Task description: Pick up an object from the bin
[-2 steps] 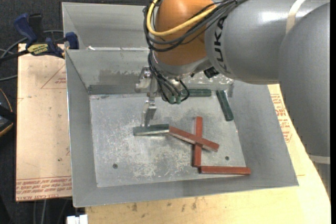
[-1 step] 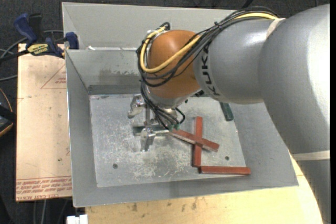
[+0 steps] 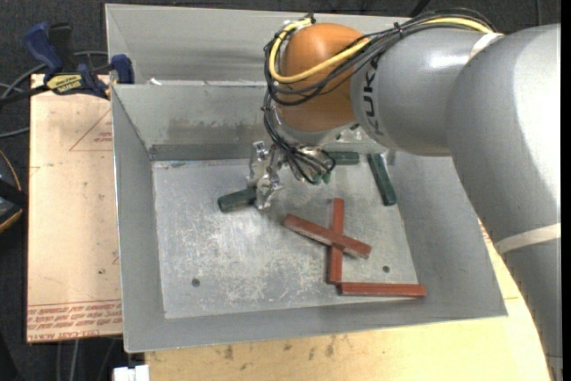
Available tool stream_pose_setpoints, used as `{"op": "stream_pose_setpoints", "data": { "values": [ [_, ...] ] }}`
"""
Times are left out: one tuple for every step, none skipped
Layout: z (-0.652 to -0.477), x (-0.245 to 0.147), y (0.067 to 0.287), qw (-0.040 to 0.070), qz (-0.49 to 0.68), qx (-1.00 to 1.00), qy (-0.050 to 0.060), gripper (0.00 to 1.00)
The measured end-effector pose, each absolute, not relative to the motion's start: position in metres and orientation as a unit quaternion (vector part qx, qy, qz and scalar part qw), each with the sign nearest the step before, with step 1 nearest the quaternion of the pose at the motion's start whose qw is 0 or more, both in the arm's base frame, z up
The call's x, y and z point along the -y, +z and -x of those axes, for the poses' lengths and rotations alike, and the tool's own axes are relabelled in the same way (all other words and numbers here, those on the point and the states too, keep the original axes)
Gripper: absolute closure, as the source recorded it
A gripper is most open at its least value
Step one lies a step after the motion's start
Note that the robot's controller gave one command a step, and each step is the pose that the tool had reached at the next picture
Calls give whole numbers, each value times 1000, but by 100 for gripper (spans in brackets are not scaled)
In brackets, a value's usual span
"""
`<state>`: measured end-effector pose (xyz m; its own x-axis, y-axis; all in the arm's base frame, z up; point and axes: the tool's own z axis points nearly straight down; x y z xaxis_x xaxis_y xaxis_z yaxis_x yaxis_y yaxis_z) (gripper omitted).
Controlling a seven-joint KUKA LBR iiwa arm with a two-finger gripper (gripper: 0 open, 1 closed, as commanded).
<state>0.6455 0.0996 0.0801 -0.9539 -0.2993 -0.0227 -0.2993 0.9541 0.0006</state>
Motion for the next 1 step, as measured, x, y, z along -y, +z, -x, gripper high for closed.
{"op": "stream_pose_setpoints", "data": {
  "values": [
    [-646,-100,80,11,152,-988,2,100]
  ]
}}
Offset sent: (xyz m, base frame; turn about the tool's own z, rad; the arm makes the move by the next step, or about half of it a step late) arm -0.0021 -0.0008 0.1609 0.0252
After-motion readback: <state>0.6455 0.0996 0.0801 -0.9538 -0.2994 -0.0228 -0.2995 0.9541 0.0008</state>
